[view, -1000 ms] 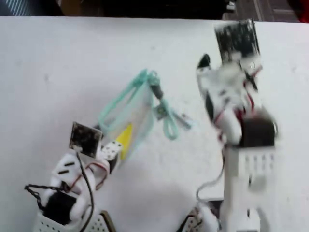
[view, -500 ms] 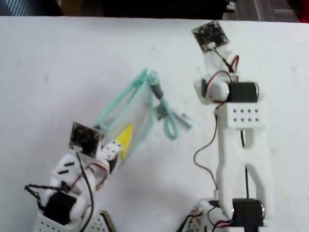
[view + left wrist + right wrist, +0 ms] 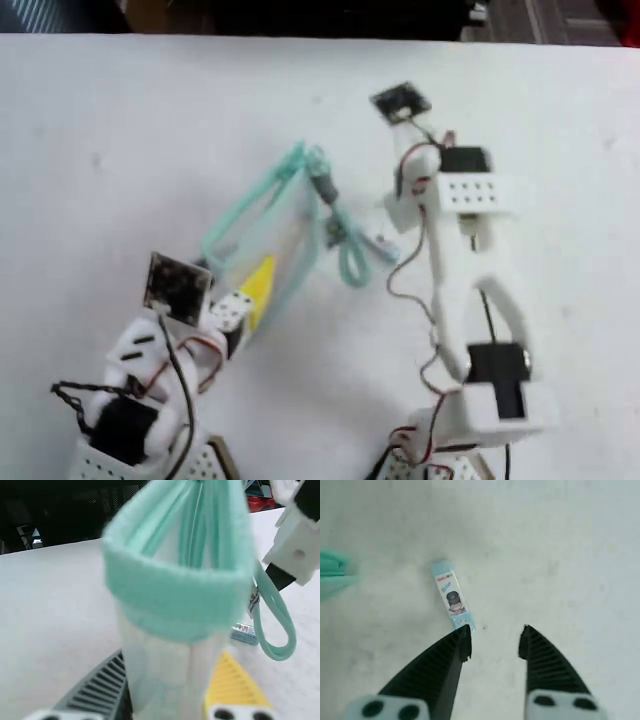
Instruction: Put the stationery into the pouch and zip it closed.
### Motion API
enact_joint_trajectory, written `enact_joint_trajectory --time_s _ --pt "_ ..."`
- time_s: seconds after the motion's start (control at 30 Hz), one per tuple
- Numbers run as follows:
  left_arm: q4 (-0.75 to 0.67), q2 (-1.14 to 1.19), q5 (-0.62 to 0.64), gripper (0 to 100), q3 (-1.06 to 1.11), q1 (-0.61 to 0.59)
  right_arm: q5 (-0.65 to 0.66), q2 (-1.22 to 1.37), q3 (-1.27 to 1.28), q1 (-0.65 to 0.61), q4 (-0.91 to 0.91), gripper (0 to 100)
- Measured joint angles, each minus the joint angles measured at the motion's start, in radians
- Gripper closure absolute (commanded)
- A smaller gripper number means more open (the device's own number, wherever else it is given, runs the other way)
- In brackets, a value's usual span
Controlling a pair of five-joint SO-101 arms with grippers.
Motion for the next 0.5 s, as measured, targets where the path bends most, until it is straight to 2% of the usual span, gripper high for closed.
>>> enact_joint_trajectory --time_s 0.13,0.5 --pt "0.0 0.0 0.0 83 0.0 -0.052 0.003 0.12 0.0 -0.031 -0.018 77.1" --pt "-0.017 0.002 0.0 83 0.0 -0.084 0.011 0.239 0.0 -0.08 -0.144 79.6"
